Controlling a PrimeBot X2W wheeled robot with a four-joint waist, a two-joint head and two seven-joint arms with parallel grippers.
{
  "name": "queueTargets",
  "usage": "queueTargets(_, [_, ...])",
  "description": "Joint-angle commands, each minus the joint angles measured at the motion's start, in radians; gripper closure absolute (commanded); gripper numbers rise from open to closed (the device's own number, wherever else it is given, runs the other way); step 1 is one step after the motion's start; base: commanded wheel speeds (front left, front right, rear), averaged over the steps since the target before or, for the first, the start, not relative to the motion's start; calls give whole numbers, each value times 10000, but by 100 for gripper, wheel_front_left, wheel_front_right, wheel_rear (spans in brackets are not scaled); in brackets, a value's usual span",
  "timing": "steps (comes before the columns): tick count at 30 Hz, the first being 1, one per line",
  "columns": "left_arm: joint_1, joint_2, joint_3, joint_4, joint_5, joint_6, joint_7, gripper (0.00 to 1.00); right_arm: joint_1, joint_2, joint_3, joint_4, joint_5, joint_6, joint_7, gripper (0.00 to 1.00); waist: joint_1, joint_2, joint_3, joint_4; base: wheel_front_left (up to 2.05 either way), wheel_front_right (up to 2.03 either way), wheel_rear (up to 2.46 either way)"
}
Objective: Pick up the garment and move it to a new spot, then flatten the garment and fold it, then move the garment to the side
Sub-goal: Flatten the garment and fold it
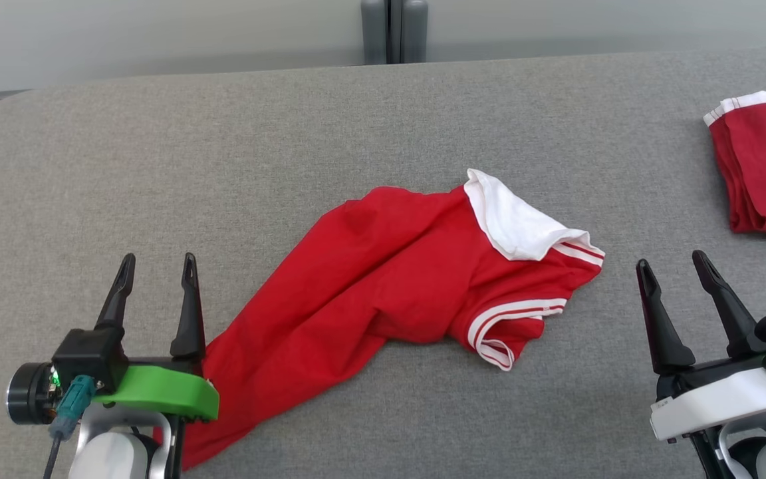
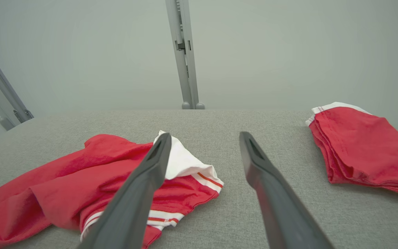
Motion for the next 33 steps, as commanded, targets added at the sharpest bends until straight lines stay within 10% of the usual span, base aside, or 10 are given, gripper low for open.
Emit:
queueTargets(1, [-358,98,-85,41,-16,-75,170,0,-92,2,2,-40,54,-15,-35,0,0,0,107,20,0,0,0])
queueTargets(22, [-2230,-122,-1821,3477,-919,-1884,3564,0,-699,-50,329,438,258,-15,-369,0,0,0,963,-341,0,0,0])
queueTargets(23, [-2210,-111,-1858,3491,-942,-1897,3622,15,-696,-41,318,458,260,-15,-382,0,0,0,965,-334,0,0,0])
queueTargets(25, [-2232,-77,-1861,3471,-975,-1913,3545,100,-717,-12,312,482,279,-15,-406,0,0,0,977,-321,0,0,0])
queueTargets(33, [-2813,37,-1425,3082,-546,-1305,1832,100,-828,-17,385,585,351,-15,-439,0,0,0,896,-268,0,0,0])
